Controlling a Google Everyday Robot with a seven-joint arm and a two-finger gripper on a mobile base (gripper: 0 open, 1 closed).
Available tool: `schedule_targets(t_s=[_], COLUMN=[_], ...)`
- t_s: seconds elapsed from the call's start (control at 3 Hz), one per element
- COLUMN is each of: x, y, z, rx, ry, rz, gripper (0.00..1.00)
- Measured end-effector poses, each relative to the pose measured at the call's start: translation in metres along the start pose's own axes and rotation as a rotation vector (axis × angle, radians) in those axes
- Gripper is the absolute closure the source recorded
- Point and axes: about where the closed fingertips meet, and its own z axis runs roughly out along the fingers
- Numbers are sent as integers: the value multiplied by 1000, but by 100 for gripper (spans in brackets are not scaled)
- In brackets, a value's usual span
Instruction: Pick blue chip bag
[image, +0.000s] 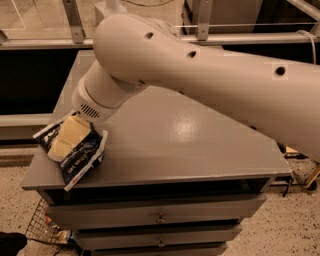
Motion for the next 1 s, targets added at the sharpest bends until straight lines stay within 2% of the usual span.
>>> schedule_targets(t_s=[0.67,1.0], x=[13,29], y=[30,37], z=[40,64], rx=[-63,-101], ry=[10,16], rz=[53,84], gripper=[0,25])
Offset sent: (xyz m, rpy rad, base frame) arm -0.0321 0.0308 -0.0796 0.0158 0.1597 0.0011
